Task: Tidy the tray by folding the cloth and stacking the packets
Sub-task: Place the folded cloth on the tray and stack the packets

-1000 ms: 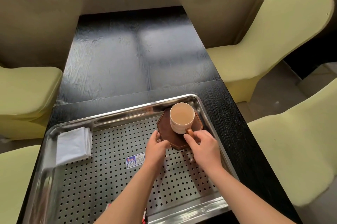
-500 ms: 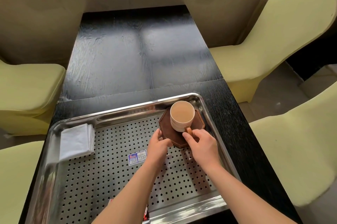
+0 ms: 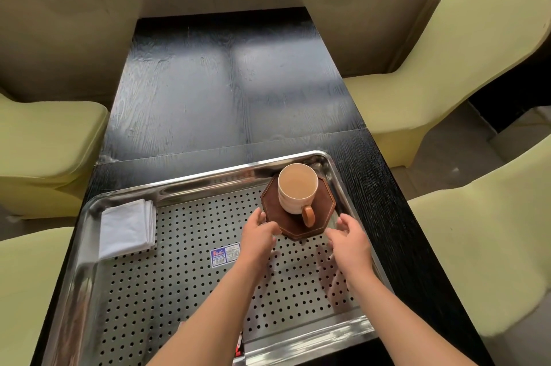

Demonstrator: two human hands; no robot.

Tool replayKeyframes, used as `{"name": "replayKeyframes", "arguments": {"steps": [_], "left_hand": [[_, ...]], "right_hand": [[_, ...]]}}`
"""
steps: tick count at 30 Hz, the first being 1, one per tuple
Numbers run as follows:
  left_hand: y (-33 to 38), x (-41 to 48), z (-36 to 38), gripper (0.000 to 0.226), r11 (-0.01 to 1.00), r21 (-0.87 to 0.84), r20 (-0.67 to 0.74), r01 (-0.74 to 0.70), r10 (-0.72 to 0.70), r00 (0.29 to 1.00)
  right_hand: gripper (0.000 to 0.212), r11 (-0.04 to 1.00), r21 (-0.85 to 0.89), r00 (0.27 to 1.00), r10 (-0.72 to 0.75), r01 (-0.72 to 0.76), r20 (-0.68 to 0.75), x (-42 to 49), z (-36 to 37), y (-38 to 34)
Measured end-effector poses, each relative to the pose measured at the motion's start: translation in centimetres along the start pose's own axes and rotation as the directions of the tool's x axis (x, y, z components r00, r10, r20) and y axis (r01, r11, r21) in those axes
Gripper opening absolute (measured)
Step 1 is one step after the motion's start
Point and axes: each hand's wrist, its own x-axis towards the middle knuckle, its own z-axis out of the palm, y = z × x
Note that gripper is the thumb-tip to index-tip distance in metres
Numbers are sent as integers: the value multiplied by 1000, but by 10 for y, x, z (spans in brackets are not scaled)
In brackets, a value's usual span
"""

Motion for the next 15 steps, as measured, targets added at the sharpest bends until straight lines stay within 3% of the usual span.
{"name": "replayKeyframes", "arguments": {"steps": [4, 15], "left_hand": [[2, -1, 2, 80, 1000, -26, 10, 18, -17, 1000], [-1, 2, -4, 84, 997, -69, -18, 34, -36, 999]], "right_hand": [[60, 999, 5, 995, 35, -36, 95, 2, 5, 1], [62, 999, 28, 996, 19, -22, 88, 1, 6, -1]]}}
